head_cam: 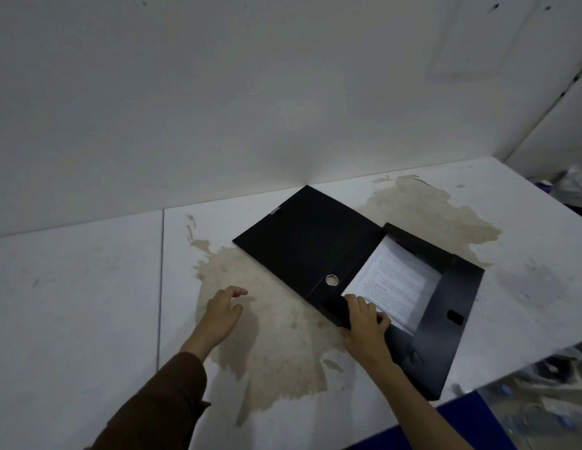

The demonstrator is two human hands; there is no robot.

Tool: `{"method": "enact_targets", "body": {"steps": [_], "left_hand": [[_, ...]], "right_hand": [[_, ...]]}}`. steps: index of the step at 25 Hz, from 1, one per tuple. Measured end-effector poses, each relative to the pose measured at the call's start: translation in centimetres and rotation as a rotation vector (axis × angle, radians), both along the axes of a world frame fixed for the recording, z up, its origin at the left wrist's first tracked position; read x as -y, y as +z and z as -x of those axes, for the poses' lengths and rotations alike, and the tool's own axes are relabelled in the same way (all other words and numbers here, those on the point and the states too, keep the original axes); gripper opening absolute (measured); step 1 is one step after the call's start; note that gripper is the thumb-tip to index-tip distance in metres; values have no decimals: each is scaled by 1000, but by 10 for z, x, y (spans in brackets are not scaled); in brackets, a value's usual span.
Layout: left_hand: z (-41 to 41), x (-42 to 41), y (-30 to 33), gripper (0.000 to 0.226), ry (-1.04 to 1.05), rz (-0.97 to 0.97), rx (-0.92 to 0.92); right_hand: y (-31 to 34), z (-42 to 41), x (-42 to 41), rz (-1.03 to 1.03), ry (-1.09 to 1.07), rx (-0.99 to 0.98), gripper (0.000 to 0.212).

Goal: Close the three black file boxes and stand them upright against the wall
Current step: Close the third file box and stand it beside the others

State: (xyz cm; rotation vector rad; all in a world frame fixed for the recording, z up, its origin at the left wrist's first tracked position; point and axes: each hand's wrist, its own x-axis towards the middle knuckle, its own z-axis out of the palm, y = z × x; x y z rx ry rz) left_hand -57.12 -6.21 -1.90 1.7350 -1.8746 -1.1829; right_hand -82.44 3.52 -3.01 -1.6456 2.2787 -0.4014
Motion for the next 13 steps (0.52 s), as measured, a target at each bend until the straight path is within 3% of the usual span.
{"method": "enact_targets", "body": {"steps": [13], "left_hand": [[-40, -14, -17, 59, 109, -85, 346]], "right_hand": [[-3, -29, 9, -50, 688, -37, 51]]}}
